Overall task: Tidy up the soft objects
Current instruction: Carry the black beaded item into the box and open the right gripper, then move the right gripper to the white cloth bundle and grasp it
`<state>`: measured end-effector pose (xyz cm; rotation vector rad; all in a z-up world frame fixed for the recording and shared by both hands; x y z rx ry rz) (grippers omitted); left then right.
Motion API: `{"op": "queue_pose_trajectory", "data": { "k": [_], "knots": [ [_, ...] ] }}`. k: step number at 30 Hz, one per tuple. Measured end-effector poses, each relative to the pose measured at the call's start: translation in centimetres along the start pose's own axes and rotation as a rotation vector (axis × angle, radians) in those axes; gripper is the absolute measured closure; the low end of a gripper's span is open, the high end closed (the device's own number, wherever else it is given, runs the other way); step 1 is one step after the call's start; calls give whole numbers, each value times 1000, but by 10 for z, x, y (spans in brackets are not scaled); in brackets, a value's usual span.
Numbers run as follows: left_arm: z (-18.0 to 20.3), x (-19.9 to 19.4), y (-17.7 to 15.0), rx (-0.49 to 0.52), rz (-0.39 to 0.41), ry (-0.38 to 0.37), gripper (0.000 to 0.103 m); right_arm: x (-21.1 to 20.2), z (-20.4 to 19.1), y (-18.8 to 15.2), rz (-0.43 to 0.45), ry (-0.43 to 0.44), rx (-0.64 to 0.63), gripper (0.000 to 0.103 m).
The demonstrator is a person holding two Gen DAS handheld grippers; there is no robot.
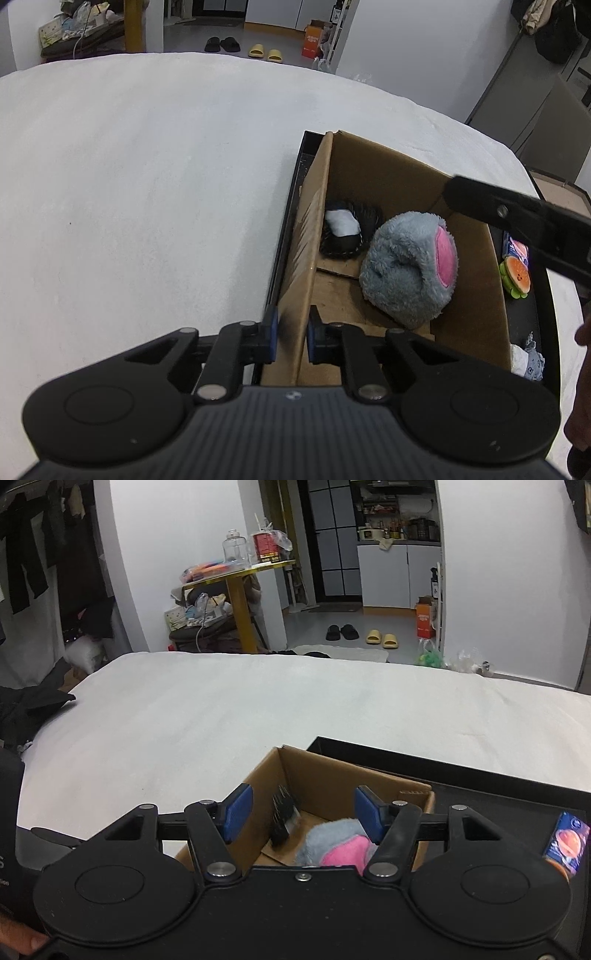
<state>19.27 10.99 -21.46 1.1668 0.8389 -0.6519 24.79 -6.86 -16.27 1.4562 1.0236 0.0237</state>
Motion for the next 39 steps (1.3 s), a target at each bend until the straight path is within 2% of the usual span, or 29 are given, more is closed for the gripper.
{"op": "queue_pose_trajectory", "data": {
  "k": [5,9,13,17,20,25,29,34,39],
  "knots": [
    [6,-1,2,12,-2,15,86,-11,8,-8,-8,-15,34,41],
    [12,-3,4,14,9,66,82,-16,15,-14,-15,-29,55,41],
    [18,-6,5,28,16,94,65,-21,21,-20,-21,-46,85,41],
    [22,-11,5,37,27,117,53,-26,30,-26,-30,-74,106,39],
    [27,-14,5,49,32,125,46,-33,39,-32,-26,-101,129,33],
    [32,-17,3,61,39,117,38,-39,55,-40,-29,-127,163,32],
    [35,-15,1,63,32,127,31,-46,65,-47,-24,-148,180,22],
    [42,-13,0,95,25,142,25,-56,83,-60,-23,-166,220,22],
    [45,-10,-1,120,16,162,23,-58,95,-77,-61,-194,219,22]
  ]
}}
Point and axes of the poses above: each gripper's, at about its wrist camera, not at the fingertips, and x roughly the way its jaws point, z to its right, y to its top, the point moved 1 cm from there along x, roughly the way its jaws point, and after that the axes turned 3 degrees about x, right-handed, at the moved point
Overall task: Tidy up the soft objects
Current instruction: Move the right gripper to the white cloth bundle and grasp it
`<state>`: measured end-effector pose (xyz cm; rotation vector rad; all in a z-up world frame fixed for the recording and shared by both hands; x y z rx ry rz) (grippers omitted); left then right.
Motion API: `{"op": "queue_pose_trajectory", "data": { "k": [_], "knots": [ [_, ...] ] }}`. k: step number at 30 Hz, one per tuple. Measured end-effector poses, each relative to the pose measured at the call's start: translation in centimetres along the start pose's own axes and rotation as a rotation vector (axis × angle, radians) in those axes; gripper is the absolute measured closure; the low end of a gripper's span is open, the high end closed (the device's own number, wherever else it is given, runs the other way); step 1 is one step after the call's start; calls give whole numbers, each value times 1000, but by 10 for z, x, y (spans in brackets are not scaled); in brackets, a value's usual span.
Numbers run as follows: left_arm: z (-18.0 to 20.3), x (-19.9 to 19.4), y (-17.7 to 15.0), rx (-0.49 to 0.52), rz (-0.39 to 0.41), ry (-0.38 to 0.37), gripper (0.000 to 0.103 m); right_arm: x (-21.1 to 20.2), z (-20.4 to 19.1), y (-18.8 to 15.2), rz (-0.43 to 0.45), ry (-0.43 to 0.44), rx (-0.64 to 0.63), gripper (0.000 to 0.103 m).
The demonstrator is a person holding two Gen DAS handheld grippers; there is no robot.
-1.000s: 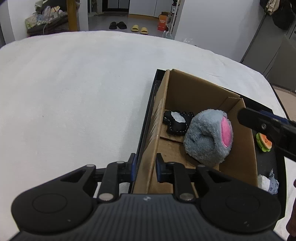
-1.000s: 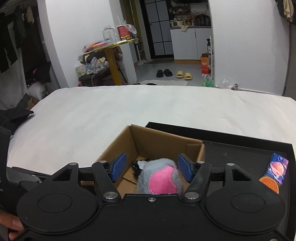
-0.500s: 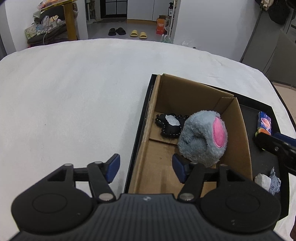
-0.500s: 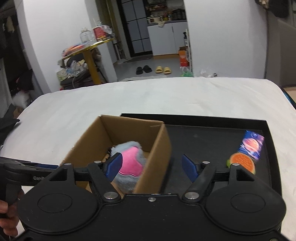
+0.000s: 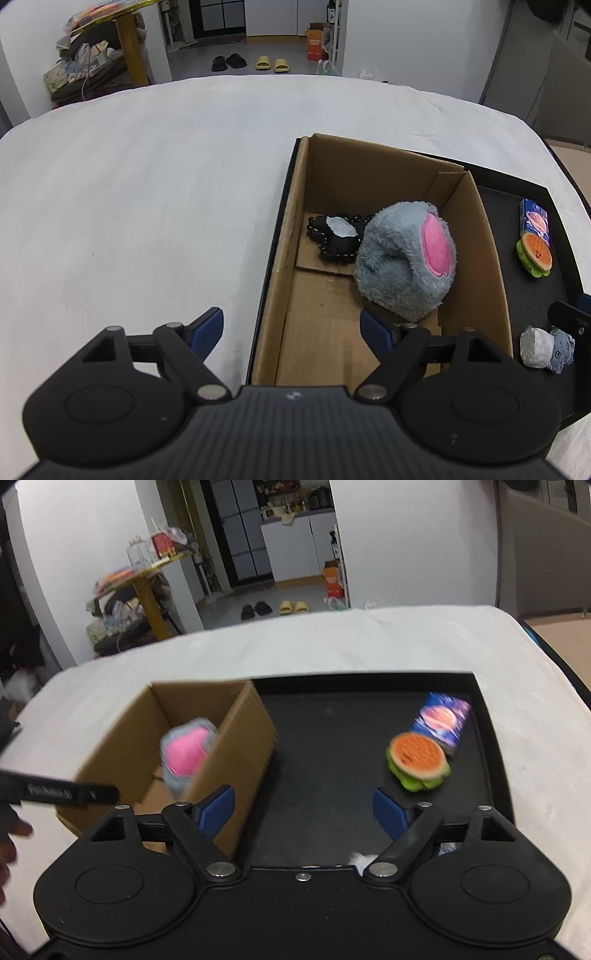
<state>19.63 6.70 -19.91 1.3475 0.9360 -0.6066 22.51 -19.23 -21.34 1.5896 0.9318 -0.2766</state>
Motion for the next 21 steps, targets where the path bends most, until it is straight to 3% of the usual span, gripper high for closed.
{"op": "queue_pose_trajectory", "data": {
  "k": [10,21],
  "knots": [
    [21,1,4,68,6,28,21,-1,36,-23,-41,-19,58,22],
    [41,-3,-1,123,15,72,21,16,48,-46,-132,18,142,24]
  ]
}}
Point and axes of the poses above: each gripper's, at about its wrist camera, not at the fingertips, and x roughly the way its jaws point, z to its right, y to its top, the point moved 1 cm from there along x, roughly the way its jaws point, and after that the axes turned 3 degrees about x, right-handed, at the moved point
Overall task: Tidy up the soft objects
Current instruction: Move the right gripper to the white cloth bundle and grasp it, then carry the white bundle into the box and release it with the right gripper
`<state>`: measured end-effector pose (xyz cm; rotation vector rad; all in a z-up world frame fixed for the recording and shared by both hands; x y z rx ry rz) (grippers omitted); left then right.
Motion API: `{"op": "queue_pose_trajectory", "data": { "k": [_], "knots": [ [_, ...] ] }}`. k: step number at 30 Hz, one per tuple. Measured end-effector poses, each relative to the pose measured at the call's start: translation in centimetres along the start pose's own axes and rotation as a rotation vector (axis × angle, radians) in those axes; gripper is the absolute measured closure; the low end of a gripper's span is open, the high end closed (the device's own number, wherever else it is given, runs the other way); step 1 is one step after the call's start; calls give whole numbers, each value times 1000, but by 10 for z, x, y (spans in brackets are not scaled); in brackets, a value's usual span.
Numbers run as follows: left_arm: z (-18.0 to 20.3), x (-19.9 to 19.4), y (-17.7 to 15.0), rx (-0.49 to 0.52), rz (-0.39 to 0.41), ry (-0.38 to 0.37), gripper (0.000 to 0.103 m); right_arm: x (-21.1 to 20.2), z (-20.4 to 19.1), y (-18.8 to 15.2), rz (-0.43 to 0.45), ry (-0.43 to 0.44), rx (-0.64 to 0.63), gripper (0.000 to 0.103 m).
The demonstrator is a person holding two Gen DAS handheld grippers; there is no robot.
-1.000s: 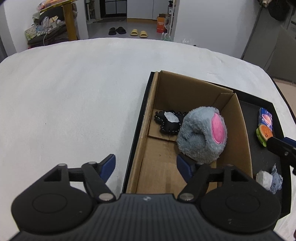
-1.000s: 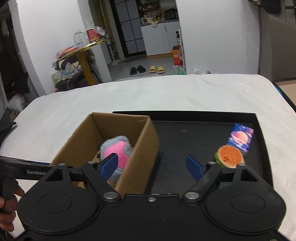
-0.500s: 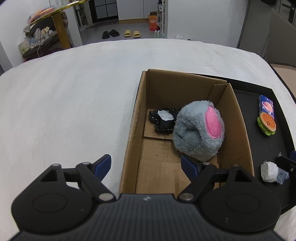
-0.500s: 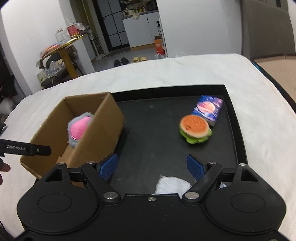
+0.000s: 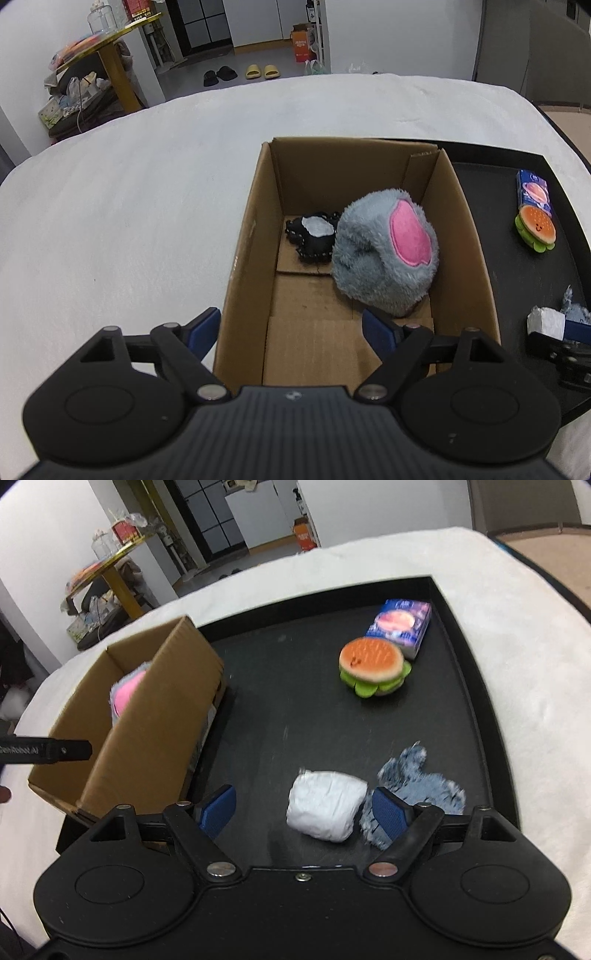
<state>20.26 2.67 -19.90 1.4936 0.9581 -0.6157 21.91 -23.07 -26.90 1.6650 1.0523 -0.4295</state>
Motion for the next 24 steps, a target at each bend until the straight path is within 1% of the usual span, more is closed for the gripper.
{"op": "queue_pose_trajectory", "data": {
  "k": [1,5,7,8,9,12,14,24],
  "knots": [
    [1,0,-1,0,-3,1,21,3,-1,-1,-9,-11,-4,25],
    [3,1,-4,6,-20,1,21,15,-2,-5,-37,-64,-10,37],
    [4,-2,-5,12,-19,5,21,14,-4,-6,-23,-86,-23,58],
    [4,-3,-6,16,-18,5,21,13,-2,-5,-26,-78,-8,60],
    [4,-4,-6,18,-17,5,21,11,1,-5,-21,-73,15,60],
    [4,-7,-5,16,-14,5,21,2,4,-6,10,-99,15,61],
    [5,-9,-5,15,-10,5,20,-2,7,-4,18,-93,31,61],
    [1,-14,-7,-3,-5,-7,20,-17,4,7,77,-111,33,60]
  ]
}}
Point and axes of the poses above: each gripper's, at about its wrist camera, not at the fingertips, and x roughly the way its jaws point, z to its right, y to its top, the point moved 1 cm from there along x, roughly the way its jaws point, and after that the axes turned 3 degrees about x, right-handed, at the moved point
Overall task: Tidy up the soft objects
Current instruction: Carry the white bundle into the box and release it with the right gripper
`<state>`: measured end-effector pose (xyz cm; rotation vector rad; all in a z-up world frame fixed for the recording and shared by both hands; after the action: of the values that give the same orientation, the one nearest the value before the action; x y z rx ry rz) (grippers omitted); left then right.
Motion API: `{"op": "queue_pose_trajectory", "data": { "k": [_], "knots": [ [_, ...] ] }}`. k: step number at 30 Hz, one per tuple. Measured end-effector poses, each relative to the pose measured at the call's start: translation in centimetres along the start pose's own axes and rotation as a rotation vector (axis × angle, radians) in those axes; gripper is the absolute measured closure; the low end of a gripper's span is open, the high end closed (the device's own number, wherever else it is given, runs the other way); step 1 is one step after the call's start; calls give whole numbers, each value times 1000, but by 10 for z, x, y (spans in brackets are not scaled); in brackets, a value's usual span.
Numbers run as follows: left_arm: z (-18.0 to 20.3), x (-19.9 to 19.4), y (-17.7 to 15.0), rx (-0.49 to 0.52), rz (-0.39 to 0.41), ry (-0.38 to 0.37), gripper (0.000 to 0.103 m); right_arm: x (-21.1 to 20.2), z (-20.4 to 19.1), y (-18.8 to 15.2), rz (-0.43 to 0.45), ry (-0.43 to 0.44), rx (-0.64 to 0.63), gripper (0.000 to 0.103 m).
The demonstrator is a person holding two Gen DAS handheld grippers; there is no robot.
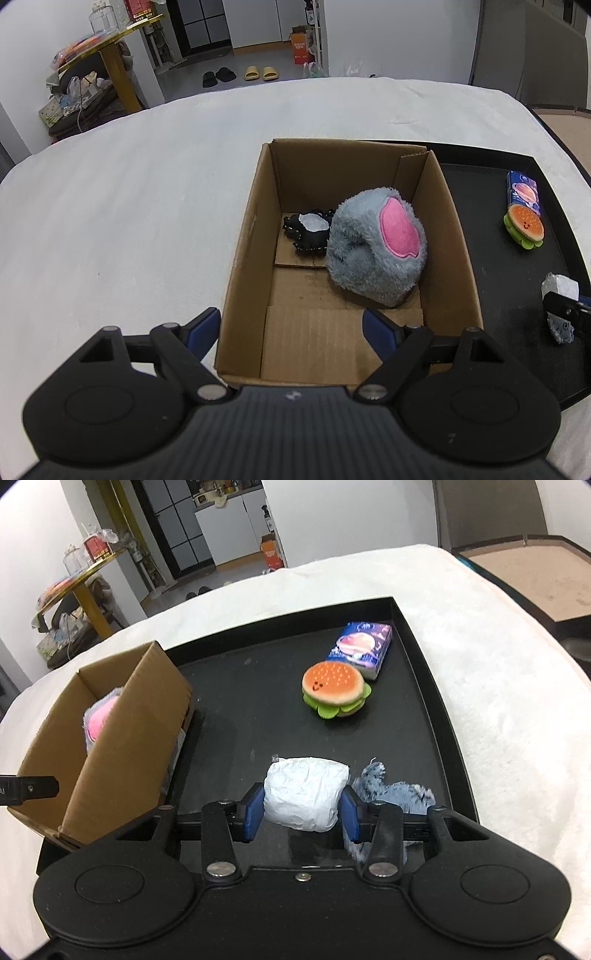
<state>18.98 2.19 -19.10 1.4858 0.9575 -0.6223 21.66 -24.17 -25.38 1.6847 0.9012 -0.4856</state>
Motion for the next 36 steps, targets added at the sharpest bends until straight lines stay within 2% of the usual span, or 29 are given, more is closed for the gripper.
{"op": "queue_pose_trajectory", "data": {
  "k": [9,21,28,31,36],
  "knots": [
    [-7,2,-2,-12,-4,-11,20,-16,-16,16,88,12,-55,61],
    [-24,-4,-3,-88,27,-45,21,-41,-52,45,205,97,-171,60],
    [-27,-7,-5,-87,53,-83,24,-51,-76,56,239,157,-231,60],
    [-30,-4,-7,-104,52,-109,29,-52,-86,60,240,169,-254,60],
    [-37,4,-11,-135,51,-140,50,-49,-104,64,229,191,-296,61]
  ]
}}
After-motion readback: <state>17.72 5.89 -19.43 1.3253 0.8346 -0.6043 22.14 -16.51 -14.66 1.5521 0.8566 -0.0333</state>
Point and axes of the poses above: each gripper's, at about its wrist camera, not at the fingertips, and x roughly the way its jaws point, z to its right, y to its top, the point moved 1 cm from there along x, roughly the way its jaws point, and after that the axes turned 3 degrees about x, right-handed, at the moved point
